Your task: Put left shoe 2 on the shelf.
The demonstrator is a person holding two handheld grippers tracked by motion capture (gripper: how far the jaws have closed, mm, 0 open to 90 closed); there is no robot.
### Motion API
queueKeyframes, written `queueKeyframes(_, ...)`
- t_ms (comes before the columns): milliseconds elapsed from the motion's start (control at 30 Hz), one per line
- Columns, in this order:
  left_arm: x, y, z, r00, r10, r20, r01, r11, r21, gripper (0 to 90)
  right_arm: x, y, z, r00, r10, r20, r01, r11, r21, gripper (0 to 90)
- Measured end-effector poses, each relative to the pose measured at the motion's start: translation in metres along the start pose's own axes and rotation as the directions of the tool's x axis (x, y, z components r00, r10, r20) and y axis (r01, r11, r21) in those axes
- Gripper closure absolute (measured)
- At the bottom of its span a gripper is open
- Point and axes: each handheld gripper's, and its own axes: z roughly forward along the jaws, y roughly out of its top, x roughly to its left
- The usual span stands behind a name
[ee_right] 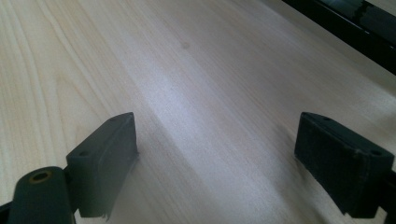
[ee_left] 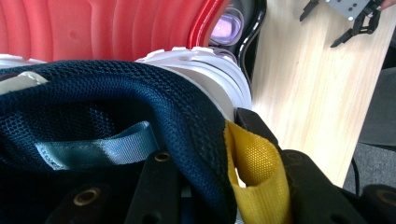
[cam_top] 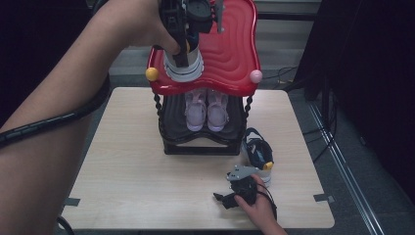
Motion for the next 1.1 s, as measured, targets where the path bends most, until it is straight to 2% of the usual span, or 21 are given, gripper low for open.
queueKeyframes(100, 0.003, 0.003, 0.005, 0.9999, 0.015, -0.002, -0.015, 0.9999, -0.004, 70.8, 0.000, 0.000, 0.000, 1.0000, 0.000, 0.000, 0.000, 1.000, 0.000, 12.7)
queueKeyframes(167, 0.003, 0.003, 0.007, 1.0000, 0.000, -0.001, 0.000, 1.0000, -0.008, 70.8, 0.000, 0.000, 0.000, 1.0000, 0.000, 0.000, 0.000, 1.000, 0.000, 12.7)
queueKeyframes(200, 0.006, 0.005, 0.010, 0.9999, 0.016, -0.003, -0.016, 0.9999, 0.000, 70.7, 0.000, 0.000, 0.000, 1.0000, 0.000, 0.000, 0.000, 1.000, 0.000, 12.7)
queueKeyframes(267, 0.009, 0.005, 0.013, 0.9998, 0.018, -0.009, -0.018, 0.9998, 0.003, 70.6, 0.000, 0.000, 0.000, 1.0000, 0.001, -0.001, -0.001, 1.000, 0.001, 12.7)
queueKeyframes(333, 0.011, 0.007, 0.016, 0.9988, 0.037, -0.033, -0.037, 0.9992, 0.017, 70.5, 0.000, 0.000, 0.000, 1.0000, 0.001, -0.001, -0.001, 1.000, 0.000, 12.7)
queueKeyframes(433, 0.015, 0.009, 0.021, 0.9973, 0.046, -0.057, -0.044, 0.9986, 0.028, 70.5, 0.000, 0.000, 0.000, 1.0000, 0.000, 0.000, 0.000, 1.000, 0.000, 12.7)
queueKeyframes(567, 0.020, 0.014, 0.029, 0.9971, 0.062, -0.044, -0.060, 0.9976, 0.035, 70.4, 0.000, 0.000, 0.000, 1.0000, 0.000, 0.000, 0.000, 1.000, 0.000, 12.7)
queueKeyframes(733, 0.023, 0.020, 0.037, 0.9953, 0.080, -0.054, -0.078, 0.9961, 0.043, 69.8, 0.000, 0.000, 0.000, 1.0000, 0.000, 0.000, 0.000, 1.000, 0.000, 12.7)
queueKeyframes(1100, 0.028, 0.026, 0.046, 0.9939, 0.092, -0.060, -0.089, 0.9941, 0.062, 69.5, 0.000, 0.000, 0.000, 1.0000, 0.001, -0.001, -0.001, 1.000, 0.000, 12.7)
